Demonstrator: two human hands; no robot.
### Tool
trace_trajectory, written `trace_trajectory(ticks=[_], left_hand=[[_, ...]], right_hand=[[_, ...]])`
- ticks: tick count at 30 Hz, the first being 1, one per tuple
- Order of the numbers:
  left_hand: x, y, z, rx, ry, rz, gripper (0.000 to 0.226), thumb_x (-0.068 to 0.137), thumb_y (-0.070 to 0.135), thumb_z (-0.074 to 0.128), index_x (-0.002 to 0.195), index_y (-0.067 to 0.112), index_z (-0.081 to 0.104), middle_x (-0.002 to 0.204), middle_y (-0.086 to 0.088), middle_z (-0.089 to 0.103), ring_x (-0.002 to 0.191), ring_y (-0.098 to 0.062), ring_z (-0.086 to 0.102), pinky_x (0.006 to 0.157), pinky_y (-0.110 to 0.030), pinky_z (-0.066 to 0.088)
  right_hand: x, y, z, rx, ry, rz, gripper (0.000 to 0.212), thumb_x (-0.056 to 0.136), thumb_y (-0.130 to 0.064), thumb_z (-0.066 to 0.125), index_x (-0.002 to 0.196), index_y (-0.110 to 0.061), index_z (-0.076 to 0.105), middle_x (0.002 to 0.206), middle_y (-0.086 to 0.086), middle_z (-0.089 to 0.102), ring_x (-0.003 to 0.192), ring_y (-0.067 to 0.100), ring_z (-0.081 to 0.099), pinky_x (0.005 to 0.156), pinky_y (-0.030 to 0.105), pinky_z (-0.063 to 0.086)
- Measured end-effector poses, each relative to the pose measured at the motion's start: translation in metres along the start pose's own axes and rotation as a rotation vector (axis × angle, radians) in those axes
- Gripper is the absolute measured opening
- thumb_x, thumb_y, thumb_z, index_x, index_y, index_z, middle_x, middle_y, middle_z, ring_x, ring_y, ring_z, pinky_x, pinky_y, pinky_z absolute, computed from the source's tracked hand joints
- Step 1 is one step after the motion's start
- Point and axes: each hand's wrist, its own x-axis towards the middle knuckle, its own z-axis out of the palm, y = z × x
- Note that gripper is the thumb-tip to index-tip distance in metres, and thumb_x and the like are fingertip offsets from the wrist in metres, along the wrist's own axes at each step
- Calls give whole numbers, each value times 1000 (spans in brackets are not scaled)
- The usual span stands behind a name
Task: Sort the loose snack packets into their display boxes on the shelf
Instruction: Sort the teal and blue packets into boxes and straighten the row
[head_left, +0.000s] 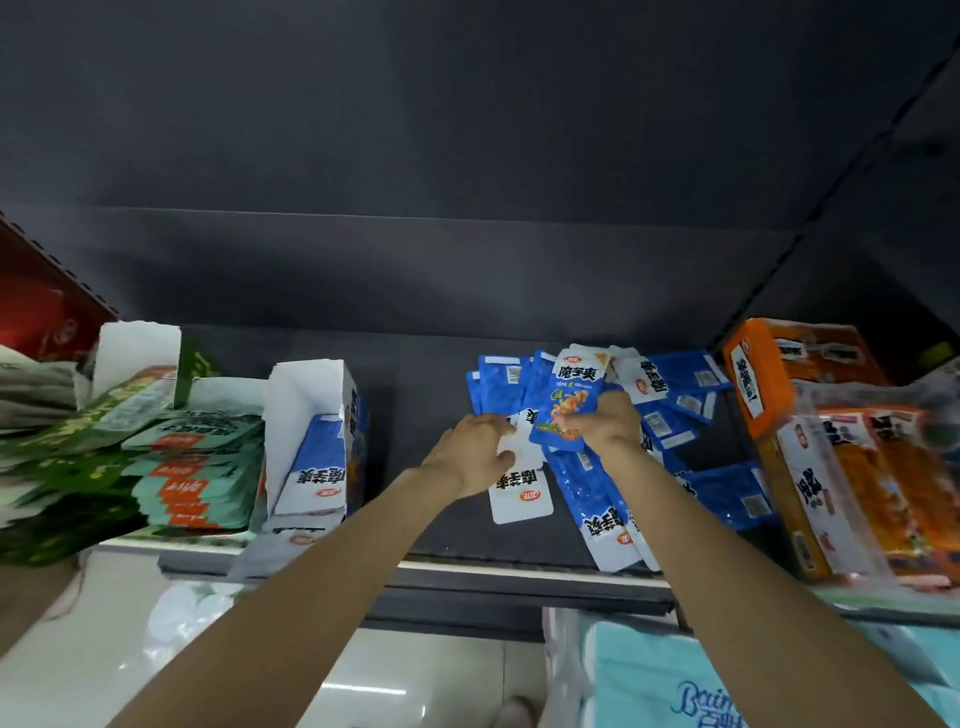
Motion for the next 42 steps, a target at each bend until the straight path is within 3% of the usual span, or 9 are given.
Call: trace_trajectory(ticks=[3, 8, 13, 19, 23, 28, 33, 37, 42], left_hand=[[-9, 2, -16, -254, 205, 51, 47, 95, 18, 50, 140, 13, 38, 140, -6, 45, 125, -21, 45, 101, -29, 37], [-52, -9, -67, -704, 625, 108, 52, 86, 17, 67, 131, 19, 39, 105, 4, 64, 85, -6, 62, 74, -19, 51], [-109, -48, -107, -594, 815, 181, 27, 87, 12, 65, 99, 28, 47, 85, 12, 63, 71, -11, 60, 63, -26, 49], [-163, -109, -133, -505, 786, 227, 20, 87, 10, 64, 96, 20, 49, 87, 12, 62, 76, -7, 61, 66, -30, 51], [-178, -137, -132, -370, 715, 232, 16, 89, 16, 62, 95, 21, 48, 86, 11, 61, 76, 1, 59, 61, -18, 45], [-174, -152, -113, 395, 724, 399, 7, 83, 12, 65, 87, 17, 62, 72, 1, 67, 77, -24, 62, 86, -35, 31], [-164, -134, -94, 889, 335, 340, 26, 87, 2, 48, 106, 15, 60, 95, -2, 64, 107, -25, 46, 97, -43, 25], [-149, -104, -86, 793, 330, 366, 26, 94, 14, 40, 116, 14, 55, 103, -3, 62, 108, -25, 45, 91, -38, 27], [-121, -56, -72, 220, 309, 337, 26, 94, 19, 44, 112, 13, 60, 110, -7, 63, 106, -26, 55, 90, -36, 41]], right_hand=[[-24, -6, -7, 305, -105, -103, 7, 75, -1, 74, 79, -5, 69, 82, 12, 70, 79, 27, 67, 77, 40, 56], [-81, -48, -2, 433, -342, -316, 19, 75, 6, 71, 93, 1, 66, 83, 6, 70, 67, 7, 67, 62, 16, 53], [-118, -92, 40, 299, -383, -477, 12, 81, -2, 70, 91, 4, 66, 81, 4, 70, 64, 1, 66, 63, 15, 51], [-156, -131, 98, 139, -293, -599, 17, 82, -10, 70, 91, 4, 69, 92, 12, 73, 82, 15, 69, 77, 32, 55], [-172, -135, 125, -28, -200, -621, 15, 84, -8, 68, 92, 4, 69, 91, 10, 70, 83, 16, 66, 63, 12, 46], [-176, -123, 136, -263, 0, -657, 19, 86, -4, 63, 103, -4, 70, 106, 11, 61, 95, 22, 59, 78, 20, 42], [-180, -103, 126, -162, -238, -524, 42, 86, 4, 58, 124, -14, 60, 119, 6, 64, 101, 17, 63, 92, 24, 48], [-171, -84, 111, 32, -283, -470, 41, 85, 6, 56, 120, -16, 61, 104, 7, 71, 93, 18, 68, 94, 36, 51], [-140, -52, 70, 24, -153, -379, 33, 87, 7, 55, 115, -9, 63, 104, 13, 68, 101, 25, 65, 94, 39, 49]])
